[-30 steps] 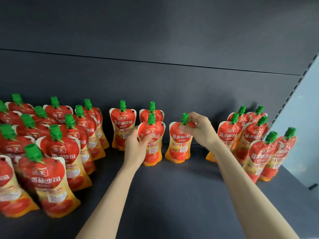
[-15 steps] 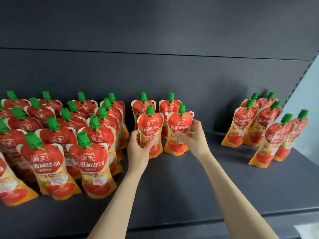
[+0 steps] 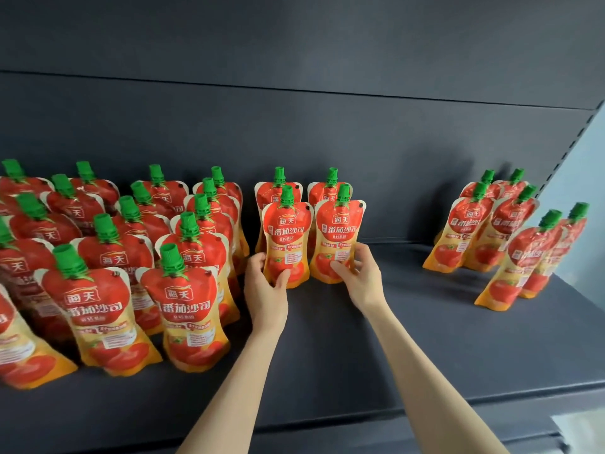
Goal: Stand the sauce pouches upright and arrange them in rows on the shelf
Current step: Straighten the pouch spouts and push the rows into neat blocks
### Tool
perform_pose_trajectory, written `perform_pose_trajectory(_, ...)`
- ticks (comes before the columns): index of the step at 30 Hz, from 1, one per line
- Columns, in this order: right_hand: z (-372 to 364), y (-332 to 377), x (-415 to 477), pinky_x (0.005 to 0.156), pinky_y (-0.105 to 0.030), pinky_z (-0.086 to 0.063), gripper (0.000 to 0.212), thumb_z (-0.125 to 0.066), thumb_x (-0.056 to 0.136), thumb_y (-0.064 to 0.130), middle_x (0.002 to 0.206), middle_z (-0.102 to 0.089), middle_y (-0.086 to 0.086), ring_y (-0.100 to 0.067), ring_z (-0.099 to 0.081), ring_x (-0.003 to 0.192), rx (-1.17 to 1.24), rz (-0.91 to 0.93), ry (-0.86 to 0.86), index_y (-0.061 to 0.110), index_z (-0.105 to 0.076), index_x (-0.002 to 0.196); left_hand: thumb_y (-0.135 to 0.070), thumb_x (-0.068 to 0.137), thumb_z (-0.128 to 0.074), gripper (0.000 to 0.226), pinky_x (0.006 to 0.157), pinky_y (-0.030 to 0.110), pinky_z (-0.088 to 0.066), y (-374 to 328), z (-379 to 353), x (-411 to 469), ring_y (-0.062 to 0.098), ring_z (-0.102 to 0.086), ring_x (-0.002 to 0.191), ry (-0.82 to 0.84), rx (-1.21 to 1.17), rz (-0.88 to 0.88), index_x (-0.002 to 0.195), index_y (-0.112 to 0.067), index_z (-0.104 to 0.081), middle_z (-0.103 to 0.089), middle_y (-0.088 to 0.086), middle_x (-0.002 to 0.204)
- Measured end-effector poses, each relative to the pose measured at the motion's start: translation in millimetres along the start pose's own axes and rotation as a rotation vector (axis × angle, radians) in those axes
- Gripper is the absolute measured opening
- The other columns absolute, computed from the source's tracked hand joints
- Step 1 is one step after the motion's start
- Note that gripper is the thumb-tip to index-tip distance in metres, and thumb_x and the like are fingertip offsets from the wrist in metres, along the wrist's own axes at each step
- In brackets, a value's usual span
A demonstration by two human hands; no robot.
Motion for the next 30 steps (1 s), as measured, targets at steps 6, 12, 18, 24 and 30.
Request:
perform_pose_trajectory(6, -5, -6, 4, 0.07, -0.005, -0.048, 0.038, -0.066, 0.085, 0.012, 0.11, -0.06, 0.003, -0.013, -0.057, 0.1, -0.022, 0.022, 0.009, 0.01, -0.048, 0.119, -0.025, 0.079, -0.073, 0.046, 0.092, 0.042, -0.049, -3, -5, 4, 0.022, -0.053, 0.11, -0.048, 0.065, -0.013, 0.115, -0.012, -0.049, -0.057, 0.006, 0.117)
perform_pose_trajectory(12, -6, -6, 12, 0.071, -0.006, -0.047, 0.04, -0.065, 0.086, 0.014, 0.114, -0.058, 0.003, -0.011, -0.056, 0.102, -0.042, 0.031, 0.041, 0.01, -0.047, 0.122, -0.021, 0.082, -0.069, 0.047, 0.096, 0.041, -0.047, -5, -5, 10, 0.025, -0.053, 0.115, -0.08, 0.045, 0.003, 0.123, -0.009, -0.048, -0.056, 0.009, 0.123)
perform_pose_trajectory(18, -8, -8, 12, 0.071, 0.002, -0.042, 0.044, -0.065, 0.086, 0.014, 0.114, -0.057, 0.005, -0.003, -0.055, 0.097, -0.036, 0.047, 0.059, 0.01, -0.045, 0.124, -0.021, 0.082, -0.069, 0.058, 0.096, 0.036, -0.044, -5, -7, 8, 0.024, -0.048, 0.122, -0.088, 0.065, 0.021, 0.132, -0.009, -0.041, -0.051, 0.01, 0.131)
perform_pose_trajectory(24, -9, -10, 14, 0.071, 0.001, -0.044, 0.046, -0.069, 0.083, 0.014, 0.112, -0.058, 0.004, -0.004, -0.056, 0.094, -0.042, 0.042, 0.074, 0.01, -0.046, 0.123, -0.023, 0.081, -0.07, 0.059, 0.096, 0.039, -0.044, -4, -10, 13, 0.027, -0.047, 0.122, -0.1, 0.138, 0.02, 0.131, -0.008, -0.041, -0.049, 0.013, 0.13)
perform_pose_trajectory(30, -8, -10, 17, 0.068, 0.0, -0.043, 0.045, -0.068, 0.084, 0.016, 0.111, -0.056, 0.008, -0.005, -0.054, 0.098, -0.088, 0.05, 0.078, 0.011, -0.046, 0.123, -0.022, 0.083, -0.068, 0.058, 0.096, 0.037, -0.043, -2, -10, 14, 0.027, -0.046, 0.123, -0.099, 0.125, 0.015, 0.133, -0.009, -0.04, -0.048, 0.012, 0.131)
Point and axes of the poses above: each hand's wrist, its own x-axis towards the middle knuckle, its own z-axis out of the back of the hand, y = z × x, the point moved 4 cm from there along x, towards the middle knuckle
